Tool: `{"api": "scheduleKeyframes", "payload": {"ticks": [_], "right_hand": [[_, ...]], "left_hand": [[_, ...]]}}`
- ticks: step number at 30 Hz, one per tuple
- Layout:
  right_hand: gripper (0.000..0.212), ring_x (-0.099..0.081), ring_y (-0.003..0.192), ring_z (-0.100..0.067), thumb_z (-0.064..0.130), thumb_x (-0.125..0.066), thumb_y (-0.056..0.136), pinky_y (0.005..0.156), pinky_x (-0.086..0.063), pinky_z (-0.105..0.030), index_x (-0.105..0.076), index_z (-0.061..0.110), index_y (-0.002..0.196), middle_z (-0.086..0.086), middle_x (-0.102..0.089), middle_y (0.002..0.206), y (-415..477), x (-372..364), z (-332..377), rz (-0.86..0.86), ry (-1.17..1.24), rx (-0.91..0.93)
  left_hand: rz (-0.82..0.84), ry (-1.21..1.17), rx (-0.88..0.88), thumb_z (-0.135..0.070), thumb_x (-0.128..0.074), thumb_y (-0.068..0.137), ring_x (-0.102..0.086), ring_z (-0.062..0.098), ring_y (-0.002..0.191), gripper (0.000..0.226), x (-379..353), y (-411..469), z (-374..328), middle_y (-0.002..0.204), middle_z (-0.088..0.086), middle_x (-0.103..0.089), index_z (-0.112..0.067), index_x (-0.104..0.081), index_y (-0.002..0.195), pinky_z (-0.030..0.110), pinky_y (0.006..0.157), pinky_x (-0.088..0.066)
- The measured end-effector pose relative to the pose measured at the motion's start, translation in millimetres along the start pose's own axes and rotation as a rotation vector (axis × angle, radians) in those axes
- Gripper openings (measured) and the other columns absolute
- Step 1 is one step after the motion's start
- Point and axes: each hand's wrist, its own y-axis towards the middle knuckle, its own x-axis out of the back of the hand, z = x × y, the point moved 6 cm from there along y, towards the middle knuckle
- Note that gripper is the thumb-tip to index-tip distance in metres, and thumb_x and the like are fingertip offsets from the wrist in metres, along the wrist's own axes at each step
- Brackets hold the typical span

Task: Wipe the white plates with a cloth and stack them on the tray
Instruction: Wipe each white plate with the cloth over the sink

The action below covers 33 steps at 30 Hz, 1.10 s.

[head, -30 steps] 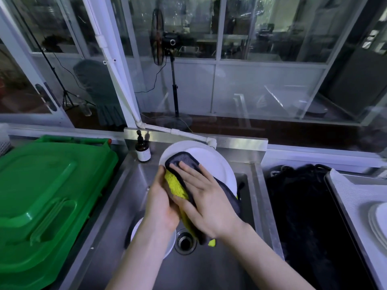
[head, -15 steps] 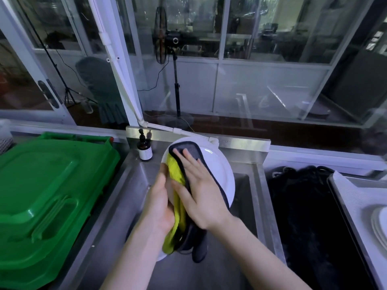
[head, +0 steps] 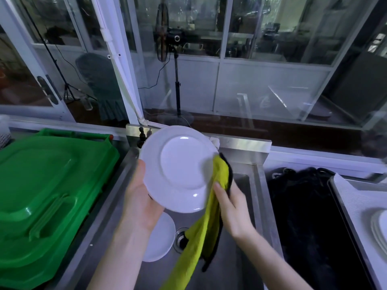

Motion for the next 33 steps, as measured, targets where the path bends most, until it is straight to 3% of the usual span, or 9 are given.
{"api": "scheduleKeyframes", "payload": {"ticks": [4, 8, 11, 15, 17, 21, 26, 29, 33], "right_hand": [[0.065, -0.012, 0.151, -0.009, 0.036, -0.043, 0.099, 0.121, -0.011, -0.023, -0.009, 0.044, 0.154, 0.019, -0.016, 0.162, -37.8, -30.0, 22.1, 0.066, -0.224, 0.298], [0.055, -0.016, 0.150, -0.014, 0.025, -0.046, 0.100, 0.122, -0.008, -0.034, -0.029, 0.022, 0.152, 0.005, -0.026, 0.161, -24.2, -50.8, 53.5, 0.140, -0.480, 0.527], [0.056, -0.016, 0.148, -0.001, 0.020, -0.050, 0.098, 0.122, -0.010, -0.028, -0.033, 0.016, 0.151, 0.011, -0.027, 0.158, 6.7, -51.4, 63.8, 0.137, -0.451, 0.427], [0.052, -0.015, 0.146, 0.005, 0.030, -0.046, 0.102, 0.122, -0.012, -0.024, -0.025, 0.033, 0.150, 0.022, -0.022, 0.153, 28.6, -17.9, 47.6, -0.036, -0.287, 0.157], [0.053, -0.012, 0.147, 0.005, 0.031, -0.045, 0.101, 0.122, -0.012, -0.026, -0.019, 0.041, 0.146, 0.026, -0.020, 0.155, 8.7, -14.5, 48.4, -0.045, -0.303, 0.226], [0.056, -0.016, 0.149, -0.007, 0.035, -0.043, 0.102, 0.122, -0.012, -0.033, -0.026, 0.020, 0.153, 0.013, -0.023, 0.161, -19.4, -55.0, 67.5, 0.159, -0.478, 0.531], [0.055, -0.017, 0.146, 0.002, 0.030, -0.047, 0.102, 0.122, -0.016, -0.033, -0.028, 0.020, 0.153, 0.012, -0.027, 0.158, 25.5, -36.8, 77.7, 0.116, -0.320, 0.292], [0.055, -0.019, 0.146, 0.001, 0.031, -0.048, 0.101, 0.122, -0.018, -0.033, -0.030, 0.021, 0.152, 0.010, -0.030, 0.158, 6.8, -21.3, 54.9, 0.016, -0.333, 0.201], [0.059, -0.017, 0.150, -0.010, 0.026, -0.049, 0.098, 0.123, -0.012, -0.034, -0.027, 0.016, 0.152, 0.007, -0.024, 0.161, -32.0, -47.1, 56.8, 0.171, -0.508, 0.500]], "left_hand": [[-0.011, -0.034, -0.002, -0.049, -0.035, 0.106, -0.058, 0.030, 0.131, 0.055, -4.7, 5.4, -1.0, 0.141, 0.010, -0.062, -0.016, -0.053, 0.145, 0.051, 0.105, -0.045], [-0.077, -0.061, 0.168, -0.057, -0.036, 0.103, -0.060, 0.033, 0.128, 0.063, -7.8, 1.8, 15.5, 0.134, 0.015, -0.067, -0.012, -0.058, 0.141, 0.051, 0.113, -0.039], [-0.059, -0.044, 0.182, -0.055, -0.039, 0.101, -0.064, 0.031, 0.124, 0.061, -13.5, -0.5, 22.9, 0.133, 0.015, -0.067, -0.010, -0.064, 0.134, 0.048, 0.111, -0.041], [-0.035, -0.041, 0.069, -0.052, -0.038, 0.103, -0.066, 0.028, 0.121, 0.054, -9.2, 5.6, 11.5, 0.131, 0.010, -0.069, -0.016, -0.072, 0.123, 0.046, 0.095, -0.049], [-0.032, -0.055, 0.032, -0.054, -0.040, 0.102, -0.065, 0.026, 0.123, 0.053, -5.9, 8.5, 3.4, 0.133, 0.008, -0.068, -0.019, -0.071, 0.127, 0.045, 0.094, -0.053], [-0.081, -0.090, 0.149, -0.054, -0.055, 0.088, -0.073, 0.027, 0.107, 0.055, -12.1, 2.2, 16.0, 0.120, 0.016, -0.073, -0.010, -0.079, 0.113, 0.038, 0.079, -0.061], [-0.033, -0.081, 0.148, -0.052, -0.053, 0.084, -0.071, 0.025, 0.111, 0.059, -19.3, -7.1, 20.2, 0.123, 0.013, -0.073, -0.010, -0.069, 0.122, 0.040, 0.083, -0.057], [-0.030, -0.078, 0.109, -0.052, -0.044, 0.098, -0.069, 0.027, 0.116, 0.055, -13.9, -2.3, 10.5, 0.126, 0.012, -0.071, -0.011, -0.063, 0.131, 0.045, 0.092, -0.051], [-0.060, -0.070, 0.156, -0.056, -0.048, 0.094, -0.070, 0.032, 0.113, 0.060, -14.3, -2.4, 9.5, 0.123, 0.016, -0.072, -0.010, -0.065, 0.129, 0.048, 0.095, -0.051]]}}
